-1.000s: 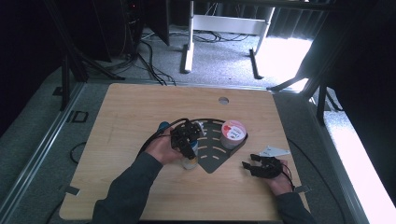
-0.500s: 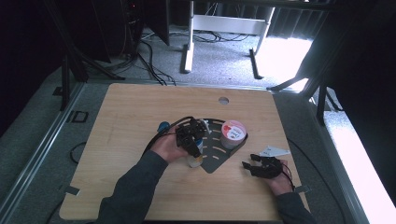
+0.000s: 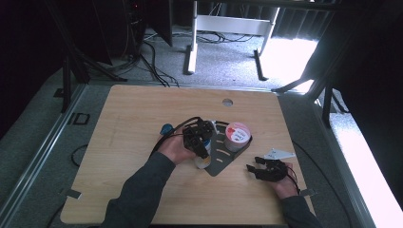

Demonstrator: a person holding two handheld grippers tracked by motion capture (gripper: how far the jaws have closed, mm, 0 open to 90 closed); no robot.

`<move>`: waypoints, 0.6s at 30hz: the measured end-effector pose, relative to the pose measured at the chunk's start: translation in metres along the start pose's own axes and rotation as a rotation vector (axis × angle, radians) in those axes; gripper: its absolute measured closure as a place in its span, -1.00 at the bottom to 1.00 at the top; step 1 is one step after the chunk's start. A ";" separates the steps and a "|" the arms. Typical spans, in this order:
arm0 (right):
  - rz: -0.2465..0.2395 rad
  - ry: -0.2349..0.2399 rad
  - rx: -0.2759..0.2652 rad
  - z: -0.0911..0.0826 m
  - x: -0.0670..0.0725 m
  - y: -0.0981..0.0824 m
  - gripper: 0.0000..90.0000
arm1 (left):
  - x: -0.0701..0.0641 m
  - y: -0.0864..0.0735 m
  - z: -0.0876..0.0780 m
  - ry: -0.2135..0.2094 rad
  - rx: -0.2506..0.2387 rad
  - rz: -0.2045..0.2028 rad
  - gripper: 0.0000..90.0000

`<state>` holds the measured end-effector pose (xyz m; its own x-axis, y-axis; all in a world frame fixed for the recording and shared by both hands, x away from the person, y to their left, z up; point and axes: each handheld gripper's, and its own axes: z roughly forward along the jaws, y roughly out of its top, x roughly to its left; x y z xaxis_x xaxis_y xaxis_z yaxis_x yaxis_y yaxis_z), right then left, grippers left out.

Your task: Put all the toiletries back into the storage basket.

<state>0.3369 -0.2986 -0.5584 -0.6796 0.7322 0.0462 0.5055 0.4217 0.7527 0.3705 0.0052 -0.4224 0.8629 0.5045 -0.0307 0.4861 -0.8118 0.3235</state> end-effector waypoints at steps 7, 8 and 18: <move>0.000 0.001 0.000 0.000 0.000 0.000 -0.02 | 0.000 0.011 -0.001 0.005 -0.001 0.008 0.22; 0.000 0.002 0.000 0.000 0.000 0.000 -0.02 | 0.000 0.012 -0.001 0.008 0.001 0.008 0.22; -0.001 0.003 0.000 0.000 0.000 0.000 -0.02 | 0.005 0.022 -0.005 0.019 -0.010 -0.002 0.22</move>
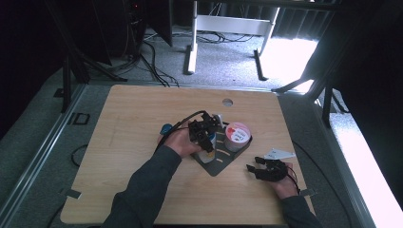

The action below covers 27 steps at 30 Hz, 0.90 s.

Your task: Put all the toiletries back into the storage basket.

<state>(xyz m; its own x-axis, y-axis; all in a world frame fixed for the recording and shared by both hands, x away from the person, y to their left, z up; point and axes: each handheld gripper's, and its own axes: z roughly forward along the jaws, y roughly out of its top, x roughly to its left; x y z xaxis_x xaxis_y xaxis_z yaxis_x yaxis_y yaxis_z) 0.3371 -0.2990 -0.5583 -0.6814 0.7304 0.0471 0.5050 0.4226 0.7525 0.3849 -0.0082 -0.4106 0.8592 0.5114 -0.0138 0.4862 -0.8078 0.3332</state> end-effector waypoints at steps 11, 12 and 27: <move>0.001 0.002 0.000 0.000 0.000 0.000 -0.02 | 0.005 0.005 0.000 0.012 -0.008 -0.006 0.23; 0.001 0.002 0.000 0.000 0.000 0.000 -0.02 | 0.007 0.006 0.001 0.008 -0.009 -0.006 0.22; 0.002 0.005 0.000 0.000 -0.001 0.000 -0.02 | 0.015 0.017 0.009 0.032 0.001 -0.012 0.22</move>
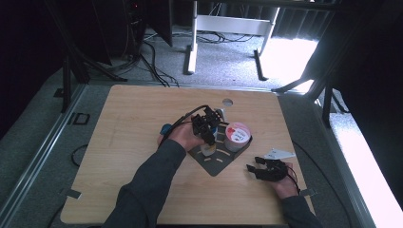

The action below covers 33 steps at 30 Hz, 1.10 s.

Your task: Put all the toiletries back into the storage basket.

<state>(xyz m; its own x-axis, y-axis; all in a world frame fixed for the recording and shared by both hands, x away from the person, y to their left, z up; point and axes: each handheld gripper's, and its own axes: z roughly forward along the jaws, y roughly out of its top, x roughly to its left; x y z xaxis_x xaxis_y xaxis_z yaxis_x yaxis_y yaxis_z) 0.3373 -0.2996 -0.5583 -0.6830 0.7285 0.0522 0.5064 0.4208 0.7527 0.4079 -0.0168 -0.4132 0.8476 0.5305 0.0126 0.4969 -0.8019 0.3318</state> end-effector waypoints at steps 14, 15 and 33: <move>-0.001 0.003 0.000 0.000 0.000 0.000 -0.02 | 0.011 0.010 0.004 0.024 0.007 0.002 0.22; -0.001 0.003 0.000 0.000 0.000 0.000 -0.02 | 0.012 0.011 0.004 0.023 0.006 0.000 0.22; -0.002 0.004 0.000 0.000 0.000 0.000 -0.02 | 0.021 0.022 0.008 0.043 0.005 -0.002 0.23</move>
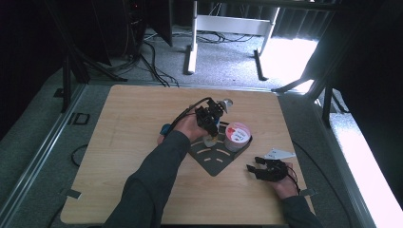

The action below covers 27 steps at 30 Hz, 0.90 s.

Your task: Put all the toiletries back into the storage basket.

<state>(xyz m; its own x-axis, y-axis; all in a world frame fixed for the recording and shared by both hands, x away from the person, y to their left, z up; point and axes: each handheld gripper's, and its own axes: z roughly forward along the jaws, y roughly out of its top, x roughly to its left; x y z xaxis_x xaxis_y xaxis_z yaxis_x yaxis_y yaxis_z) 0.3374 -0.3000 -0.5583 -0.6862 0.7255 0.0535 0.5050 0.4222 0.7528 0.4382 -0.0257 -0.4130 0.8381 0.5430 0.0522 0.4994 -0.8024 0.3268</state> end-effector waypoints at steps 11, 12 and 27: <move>-0.001 0.003 -0.001 0.000 0.000 0.000 -0.02 | 0.005 0.012 0.003 0.016 0.010 0.005 0.23; 0.000 0.004 -0.001 0.000 0.000 0.000 -0.02 | 0.005 0.014 0.003 0.016 0.011 0.008 0.22; 0.002 0.007 -0.002 -0.001 -0.001 -0.001 -0.02 | 0.006 0.024 0.011 0.059 -0.017 0.008 0.23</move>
<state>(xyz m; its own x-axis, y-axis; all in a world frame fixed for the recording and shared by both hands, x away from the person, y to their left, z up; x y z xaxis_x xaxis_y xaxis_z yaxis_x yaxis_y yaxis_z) 0.3372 -0.3010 -0.5583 -0.6887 0.7225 0.0596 0.5054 0.4195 0.7541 0.4572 -0.0445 -0.4155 0.8274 0.5507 0.1098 0.4887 -0.8025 0.3423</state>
